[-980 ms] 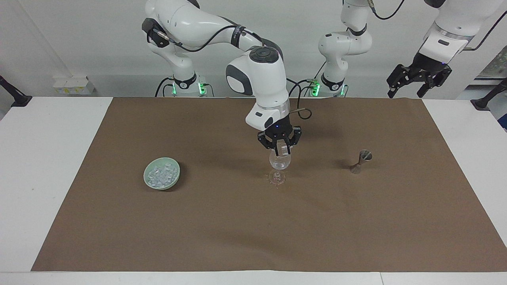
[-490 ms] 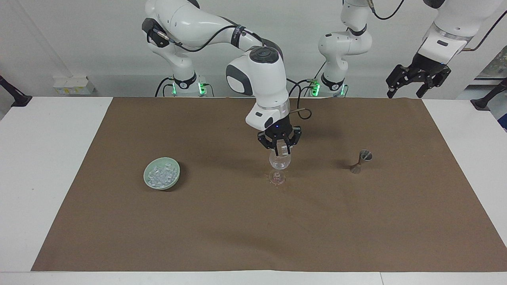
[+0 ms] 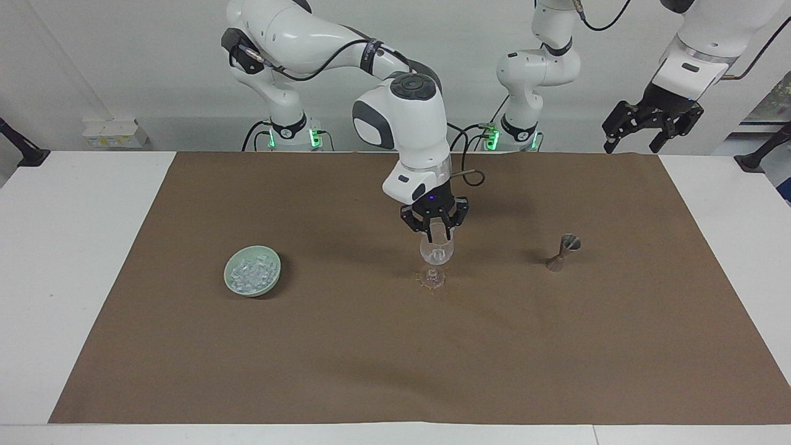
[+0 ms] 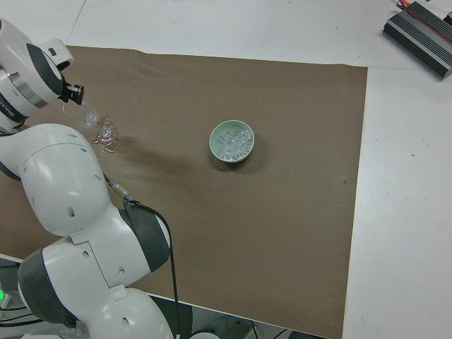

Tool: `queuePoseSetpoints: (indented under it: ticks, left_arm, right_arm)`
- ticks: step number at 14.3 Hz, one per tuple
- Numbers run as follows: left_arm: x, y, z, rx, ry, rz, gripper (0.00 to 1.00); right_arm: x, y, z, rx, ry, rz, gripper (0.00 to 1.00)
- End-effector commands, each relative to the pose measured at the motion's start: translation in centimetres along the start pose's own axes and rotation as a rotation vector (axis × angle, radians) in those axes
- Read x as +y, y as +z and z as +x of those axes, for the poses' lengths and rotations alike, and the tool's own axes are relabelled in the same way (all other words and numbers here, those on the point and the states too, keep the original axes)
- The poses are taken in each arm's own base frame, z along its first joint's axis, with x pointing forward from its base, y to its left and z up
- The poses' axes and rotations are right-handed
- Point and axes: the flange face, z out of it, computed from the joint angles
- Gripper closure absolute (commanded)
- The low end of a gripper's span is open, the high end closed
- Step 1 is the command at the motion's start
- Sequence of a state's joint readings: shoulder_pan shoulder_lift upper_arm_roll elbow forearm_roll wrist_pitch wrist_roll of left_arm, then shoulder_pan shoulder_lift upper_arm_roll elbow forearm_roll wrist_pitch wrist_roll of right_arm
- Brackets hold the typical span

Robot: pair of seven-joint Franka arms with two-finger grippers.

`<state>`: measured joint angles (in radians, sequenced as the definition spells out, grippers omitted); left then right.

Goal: Pour wine and add ice with both arms

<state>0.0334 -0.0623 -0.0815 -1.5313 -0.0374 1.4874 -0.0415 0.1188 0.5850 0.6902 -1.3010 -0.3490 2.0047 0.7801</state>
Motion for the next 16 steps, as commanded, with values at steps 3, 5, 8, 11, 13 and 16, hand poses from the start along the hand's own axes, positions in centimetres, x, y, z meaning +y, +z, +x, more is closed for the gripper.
queuePoseSetpoints:
  ticks: [3,5,8,11,13,16]
  left_arm:
    - [-0.1,0.0,-0.4,0.009,0.005,0.008,0.0]
    - [-0.2,0.0,-0.5,0.005,0.009,0.008,0.0]
    - [0.0,0.0,-0.5,0.003,0.014,0.008,0.0]
    - [0.2,0.1,-0.5,0.003,0.017,0.008,0.0]
    - [0.2,0.1,-0.5,0.003,0.019,0.008,0.0]
    - [0.2,0.1,-0.5,0.002,0.02,0.008,0.0]
  right_arm:
    - [-1.0,-0.8,-0.9,0.005,0.003,-0.007,0.61]
    - [-1.7,-1.1,-1.5,0.001,0.006,0.003,0.61]
    - [-1.2,-2.8,-1.5,0.005,0.018,-0.016,0.61]
    - [-0.9,-6.7,-1.8,0.055,0.024,-0.025,0.55]
    - [0.6,-7.9,-1.7,0.058,0.034,-0.082,0.39]
    - [3.2,-9.8,-1.2,0.049,0.089,-0.138,0.0]
